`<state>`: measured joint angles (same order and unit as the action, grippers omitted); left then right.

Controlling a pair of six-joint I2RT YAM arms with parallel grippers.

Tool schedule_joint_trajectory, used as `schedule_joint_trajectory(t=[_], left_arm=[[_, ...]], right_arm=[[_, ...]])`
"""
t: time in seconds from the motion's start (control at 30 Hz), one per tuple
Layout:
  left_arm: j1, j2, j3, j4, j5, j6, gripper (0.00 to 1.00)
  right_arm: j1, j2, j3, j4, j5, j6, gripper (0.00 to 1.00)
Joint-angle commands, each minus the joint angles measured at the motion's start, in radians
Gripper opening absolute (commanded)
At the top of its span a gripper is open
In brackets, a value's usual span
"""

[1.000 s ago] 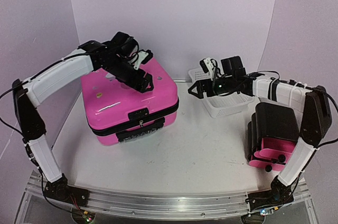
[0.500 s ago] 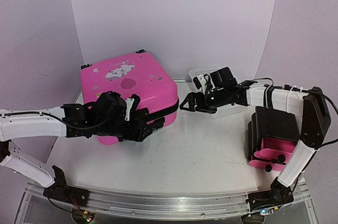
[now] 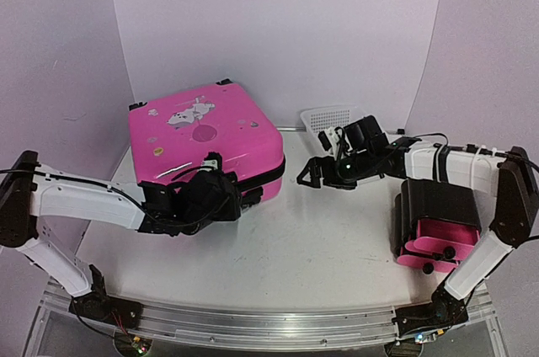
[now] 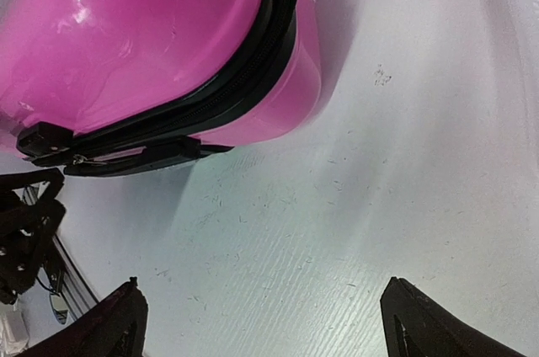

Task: Open, take out, and arrange the luggage

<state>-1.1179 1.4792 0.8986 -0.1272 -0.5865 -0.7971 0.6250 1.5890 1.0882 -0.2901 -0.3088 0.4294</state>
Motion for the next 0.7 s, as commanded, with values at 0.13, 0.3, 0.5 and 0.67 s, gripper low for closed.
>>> schedule_joint_trajectory(t=[0.13, 0.3, 0.5, 0.67], left_arm=[[-0.008, 0.024, 0.069, 0.039, -0.04, 0.035, 0.56], [-0.007, -0.122, 0.033, 0.02, 0.117, 0.138, 0.69], [0.0, -0.223, 0.088, -0.216, 0.194, 0.131, 0.81], [0.001, -0.233, 0.122, -0.281, 0.25, 0.153, 0.84]], right_arm=[[0.005, 0.038, -0.002, 0.127, 0.061, 0.144, 0.98], [0.047, 0.193, -0.045, 0.546, 0.006, 0.476, 0.98], [0.154, 0.35, 0.03, 0.702, 0.097, 0.666, 0.85], [0.224, 0.398, 0.045, 0.732, 0.186, 0.699, 0.8]])
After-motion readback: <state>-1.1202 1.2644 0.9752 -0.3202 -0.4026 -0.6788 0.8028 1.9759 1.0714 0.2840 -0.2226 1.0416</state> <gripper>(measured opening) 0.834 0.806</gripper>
